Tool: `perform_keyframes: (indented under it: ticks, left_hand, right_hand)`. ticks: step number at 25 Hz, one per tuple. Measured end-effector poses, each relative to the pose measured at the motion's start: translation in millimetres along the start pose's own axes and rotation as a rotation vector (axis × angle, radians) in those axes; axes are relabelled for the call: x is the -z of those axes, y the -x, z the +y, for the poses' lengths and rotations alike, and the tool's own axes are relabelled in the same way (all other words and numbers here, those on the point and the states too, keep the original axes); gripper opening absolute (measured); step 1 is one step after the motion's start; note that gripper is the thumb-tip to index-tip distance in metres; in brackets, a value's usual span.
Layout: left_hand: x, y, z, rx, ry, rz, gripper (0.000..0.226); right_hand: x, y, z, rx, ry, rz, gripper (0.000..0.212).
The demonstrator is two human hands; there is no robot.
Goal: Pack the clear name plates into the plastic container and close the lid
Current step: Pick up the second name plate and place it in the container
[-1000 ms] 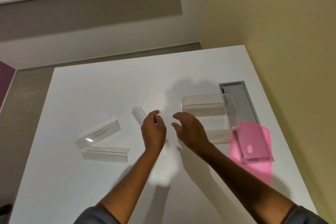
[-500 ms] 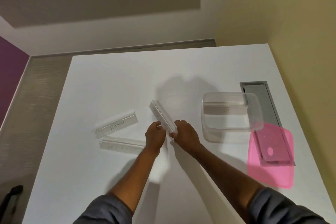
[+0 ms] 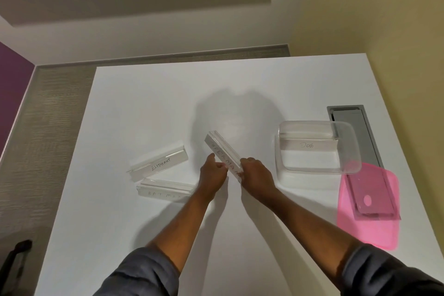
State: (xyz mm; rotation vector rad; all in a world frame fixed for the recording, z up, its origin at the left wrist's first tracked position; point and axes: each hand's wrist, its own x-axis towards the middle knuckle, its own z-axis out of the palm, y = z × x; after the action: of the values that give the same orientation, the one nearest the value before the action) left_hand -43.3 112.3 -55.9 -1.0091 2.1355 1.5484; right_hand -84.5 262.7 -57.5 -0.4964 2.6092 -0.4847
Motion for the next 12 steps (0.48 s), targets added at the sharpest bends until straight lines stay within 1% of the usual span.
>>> perform_keyframes:
  ticks: [3,6,9,12]
  left_hand:
    - [9,-7,7,-0.071,-0.097,0.078,0.067]
    - [18,-11,11,-0.198,-0.268,0.186,0.078]
    - [25,-17,15,-0.264,-0.347,0.164,0.075]
    - [33,-25,20,-0.238,-0.352,0.159,0.065]
  right_hand:
    - [5,1,8,0.023,0.009,-0.004,0.016]
    - [10,0,18,0.059,-0.006,-0.012,0.006]
    - [19,2,23,0.066,-0.049,-0.028,0.026]
    - [24,5,25,0.080,-0.117,-0.030,0.028]
